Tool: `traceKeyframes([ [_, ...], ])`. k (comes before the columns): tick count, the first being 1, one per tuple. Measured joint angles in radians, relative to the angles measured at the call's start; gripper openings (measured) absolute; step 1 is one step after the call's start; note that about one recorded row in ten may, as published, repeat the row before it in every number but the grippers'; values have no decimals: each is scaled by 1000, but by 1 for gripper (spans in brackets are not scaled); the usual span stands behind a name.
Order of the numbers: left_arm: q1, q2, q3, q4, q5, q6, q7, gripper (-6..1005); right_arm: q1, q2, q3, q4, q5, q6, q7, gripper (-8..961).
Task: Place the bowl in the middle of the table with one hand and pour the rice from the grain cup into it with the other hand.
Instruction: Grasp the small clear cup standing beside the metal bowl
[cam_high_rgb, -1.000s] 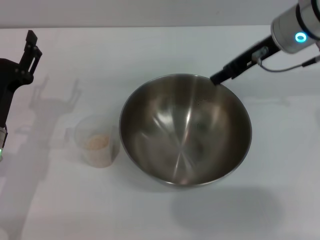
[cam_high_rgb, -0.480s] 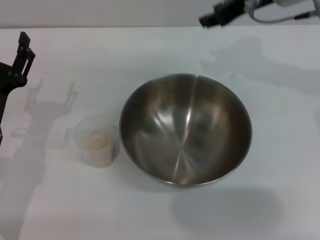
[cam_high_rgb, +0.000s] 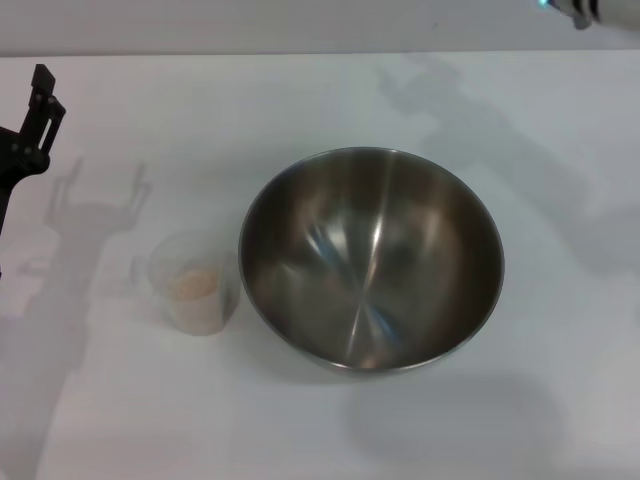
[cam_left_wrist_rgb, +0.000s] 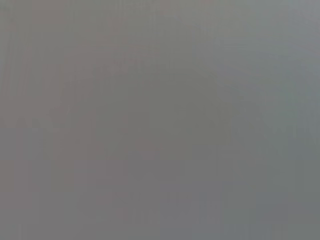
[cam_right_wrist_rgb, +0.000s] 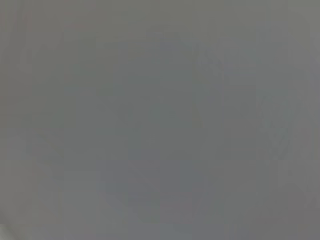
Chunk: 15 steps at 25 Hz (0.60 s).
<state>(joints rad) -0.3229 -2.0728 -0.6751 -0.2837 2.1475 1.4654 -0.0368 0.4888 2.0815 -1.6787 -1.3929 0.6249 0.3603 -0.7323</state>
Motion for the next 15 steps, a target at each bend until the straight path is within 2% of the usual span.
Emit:
traceKeyframes([
  [1, 0, 0, -1, 0, 0, 0, 0, 703, -25, 0, -38, 4, -1, -94, -11, 447],
  [2, 0, -1, -2, -1, 0, 0, 0, 703, -74, -1, -120, 31, -1, -299, -34, 447],
  [3, 0, -1, -2, -2, 0, 0, 0, 702, -74, -1, -120, 31, -1, -299, -34, 447],
  [7, 1, -1, -3, -3, 0, 0, 0, 700, -124, -2, -273, 151, -3, -698, -45, 447],
  [10, 0, -1, -3, -1, 0, 0, 0, 699, -126, 0, -368, 290, 0, -1031, -5, 447],
  [15, -6, 0, -5, 0, 0, -1, 0, 697, -93, 1, -487, 554, -1, -1445, 179, 447],
])
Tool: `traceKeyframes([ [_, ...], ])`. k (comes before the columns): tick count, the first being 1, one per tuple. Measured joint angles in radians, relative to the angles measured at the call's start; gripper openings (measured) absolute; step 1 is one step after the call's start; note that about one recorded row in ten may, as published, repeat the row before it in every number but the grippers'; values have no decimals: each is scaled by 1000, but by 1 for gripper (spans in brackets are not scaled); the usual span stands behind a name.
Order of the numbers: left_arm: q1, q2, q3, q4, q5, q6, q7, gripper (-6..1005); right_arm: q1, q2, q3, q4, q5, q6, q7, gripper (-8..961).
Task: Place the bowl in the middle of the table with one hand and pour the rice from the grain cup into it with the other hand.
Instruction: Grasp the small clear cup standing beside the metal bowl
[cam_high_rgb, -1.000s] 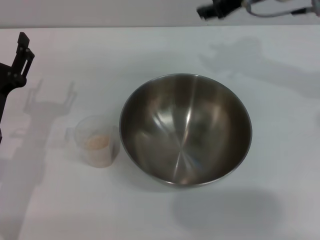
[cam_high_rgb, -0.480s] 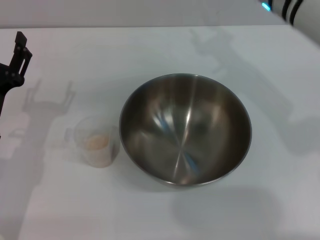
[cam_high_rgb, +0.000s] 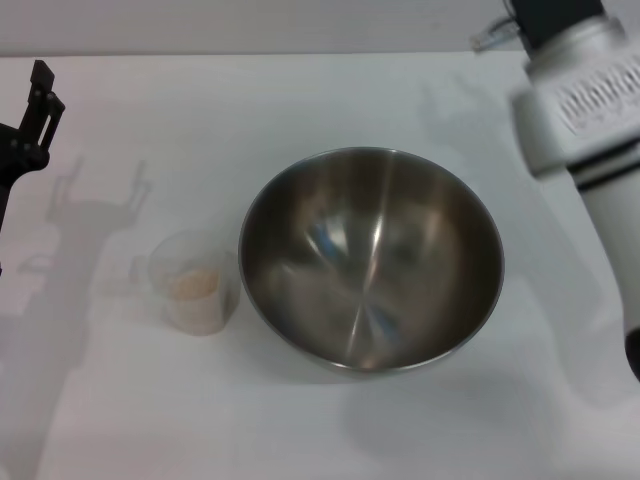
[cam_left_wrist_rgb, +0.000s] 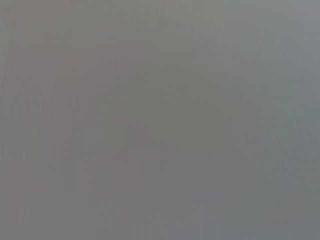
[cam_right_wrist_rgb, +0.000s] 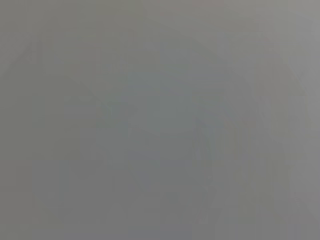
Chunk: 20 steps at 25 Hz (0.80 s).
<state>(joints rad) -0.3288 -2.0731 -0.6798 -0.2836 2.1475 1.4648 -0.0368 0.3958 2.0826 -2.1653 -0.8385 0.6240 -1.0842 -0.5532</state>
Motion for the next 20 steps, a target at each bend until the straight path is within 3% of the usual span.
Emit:
traceKeyframes([
  [7, -2, 1, -2, 0, 0, 0, 0, 694, 17, 0, -27, 357, -3, -327, 386, 448],
  [15, 24, 2, 3, 0, 4, 0, -1, 690, -4, 1, -23, 563, -3, -426, 558, 448],
  [20, 100, 1, 14, -7, 7, 9, -55, 688, -6, -1, 30, 628, 4, -428, 610, 448],
])
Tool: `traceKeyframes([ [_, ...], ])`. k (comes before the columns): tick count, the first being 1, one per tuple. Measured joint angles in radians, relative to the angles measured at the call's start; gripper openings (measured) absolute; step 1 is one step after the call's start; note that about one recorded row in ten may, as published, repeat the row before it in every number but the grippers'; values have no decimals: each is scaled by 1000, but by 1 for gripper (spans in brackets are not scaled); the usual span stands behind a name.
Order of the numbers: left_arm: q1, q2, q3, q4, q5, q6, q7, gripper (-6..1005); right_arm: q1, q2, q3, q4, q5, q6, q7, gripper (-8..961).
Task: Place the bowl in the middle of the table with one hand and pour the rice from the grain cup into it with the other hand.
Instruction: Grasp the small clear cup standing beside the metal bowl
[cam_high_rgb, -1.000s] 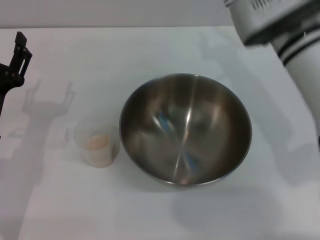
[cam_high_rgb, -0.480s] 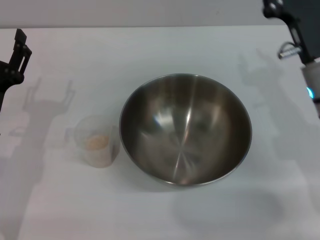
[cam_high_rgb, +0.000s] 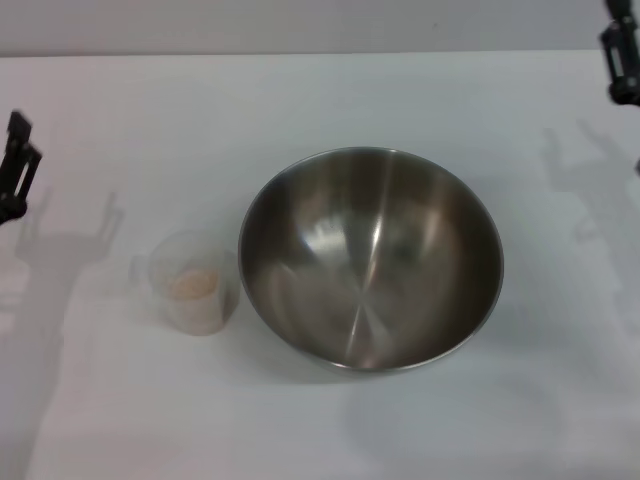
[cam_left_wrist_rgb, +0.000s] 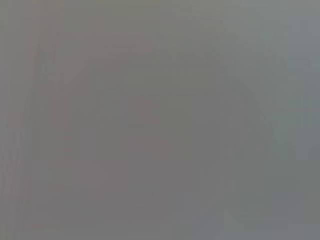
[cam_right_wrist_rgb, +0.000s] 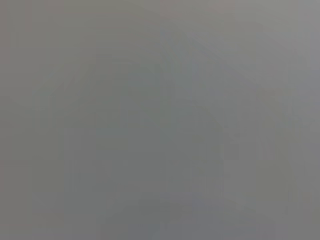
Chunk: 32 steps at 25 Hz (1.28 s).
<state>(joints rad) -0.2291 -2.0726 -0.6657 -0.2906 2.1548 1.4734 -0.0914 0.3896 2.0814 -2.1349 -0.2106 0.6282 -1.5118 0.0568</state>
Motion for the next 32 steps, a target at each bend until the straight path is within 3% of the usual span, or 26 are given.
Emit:
traceKeyframes([
  [7, 92, 4, 66, 28, 1, 36, -49, 685, 19, -8, 115, 28, 1, 8, 18, 447],
  [14, 149, 3, 203, 54, 2, 83, -42, 681, 52, -13, 156, 40, 2, 36, 19, 447],
  [19, 154, 1, 276, 58, 2, 64, -42, 679, 81, -20, 159, 48, 2, 55, 19, 447],
  [32, 136, 1, 361, 59, 2, -14, -41, 673, 98, -24, 162, 56, 2, 58, 18, 448],
])
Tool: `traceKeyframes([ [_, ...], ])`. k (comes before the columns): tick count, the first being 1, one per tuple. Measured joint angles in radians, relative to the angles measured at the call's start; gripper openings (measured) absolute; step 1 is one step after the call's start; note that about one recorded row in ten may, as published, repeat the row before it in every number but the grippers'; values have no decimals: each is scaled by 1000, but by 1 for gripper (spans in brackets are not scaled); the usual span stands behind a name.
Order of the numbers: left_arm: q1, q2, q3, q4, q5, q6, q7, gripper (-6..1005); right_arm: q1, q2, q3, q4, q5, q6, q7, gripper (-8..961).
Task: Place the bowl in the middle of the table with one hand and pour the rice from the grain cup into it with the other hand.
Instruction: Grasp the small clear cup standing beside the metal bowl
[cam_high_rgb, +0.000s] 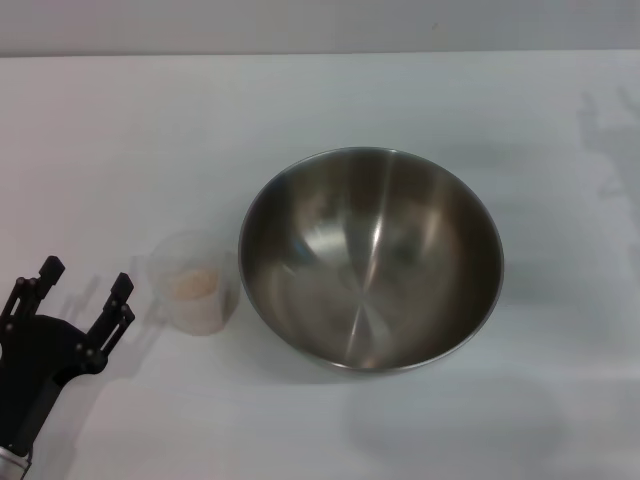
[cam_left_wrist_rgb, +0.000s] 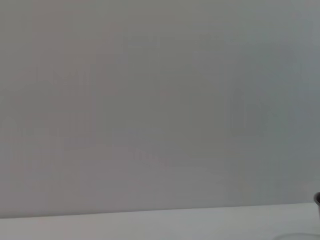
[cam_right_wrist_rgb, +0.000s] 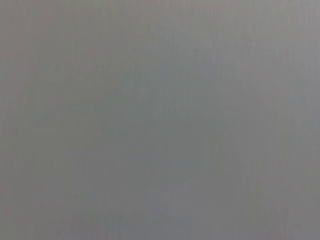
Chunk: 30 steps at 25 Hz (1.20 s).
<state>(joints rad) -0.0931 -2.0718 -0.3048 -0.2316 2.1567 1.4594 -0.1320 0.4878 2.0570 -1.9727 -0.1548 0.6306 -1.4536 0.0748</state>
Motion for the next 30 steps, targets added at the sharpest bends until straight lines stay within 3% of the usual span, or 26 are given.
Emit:
traceKeyframes([
  [30, -88, -1, 11, 37, -7, -115, 2, 660, -17, 6, 0, 0, 0, -6, -6, 448],
])
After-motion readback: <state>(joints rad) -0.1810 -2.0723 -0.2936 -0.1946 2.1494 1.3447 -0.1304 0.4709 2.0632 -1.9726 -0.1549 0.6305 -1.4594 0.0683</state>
